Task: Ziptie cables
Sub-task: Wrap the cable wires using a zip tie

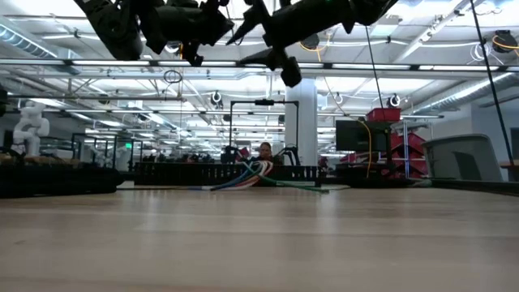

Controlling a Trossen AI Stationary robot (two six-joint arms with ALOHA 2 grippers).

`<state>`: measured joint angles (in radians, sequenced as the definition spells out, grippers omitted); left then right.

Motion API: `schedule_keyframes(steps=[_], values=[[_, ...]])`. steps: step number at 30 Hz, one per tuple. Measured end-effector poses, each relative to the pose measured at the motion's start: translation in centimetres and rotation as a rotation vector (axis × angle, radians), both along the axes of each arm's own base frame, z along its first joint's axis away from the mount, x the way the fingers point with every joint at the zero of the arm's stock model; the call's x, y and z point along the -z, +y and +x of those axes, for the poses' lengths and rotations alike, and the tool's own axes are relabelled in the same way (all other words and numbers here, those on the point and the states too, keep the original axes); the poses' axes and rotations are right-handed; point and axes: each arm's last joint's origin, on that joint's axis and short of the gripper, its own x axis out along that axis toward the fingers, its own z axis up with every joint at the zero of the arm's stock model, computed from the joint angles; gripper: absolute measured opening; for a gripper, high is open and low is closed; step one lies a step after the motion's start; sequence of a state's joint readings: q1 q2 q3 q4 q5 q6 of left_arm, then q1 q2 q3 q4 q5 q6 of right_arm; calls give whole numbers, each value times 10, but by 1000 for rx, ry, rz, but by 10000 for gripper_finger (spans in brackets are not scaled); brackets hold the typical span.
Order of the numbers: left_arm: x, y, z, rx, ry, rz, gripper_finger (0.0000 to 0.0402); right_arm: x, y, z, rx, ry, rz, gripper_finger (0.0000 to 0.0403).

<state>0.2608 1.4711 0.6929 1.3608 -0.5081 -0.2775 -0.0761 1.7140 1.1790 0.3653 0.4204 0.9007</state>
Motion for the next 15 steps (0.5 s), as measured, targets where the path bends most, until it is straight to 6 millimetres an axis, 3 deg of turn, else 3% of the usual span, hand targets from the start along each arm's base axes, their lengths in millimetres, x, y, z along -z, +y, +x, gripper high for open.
schedule_keyframes(steps=[4, 9, 13, 15], values=[[-7, 2, -22, -46, 35, 73, 0, 8, 3, -4, -97, 138, -3, 181], [-7, 0, -71, -124, 64, 98, 0, 15, 1, -23, -115, 414, -68, 181], [14, -8, -105, -66, 180, -3, 0, 20, -24, -33, -109, 592, -153, 181], [19, -14, -118, -38, 194, -37, 0, 22, -42, -26, -134, 632, -170, 181]])
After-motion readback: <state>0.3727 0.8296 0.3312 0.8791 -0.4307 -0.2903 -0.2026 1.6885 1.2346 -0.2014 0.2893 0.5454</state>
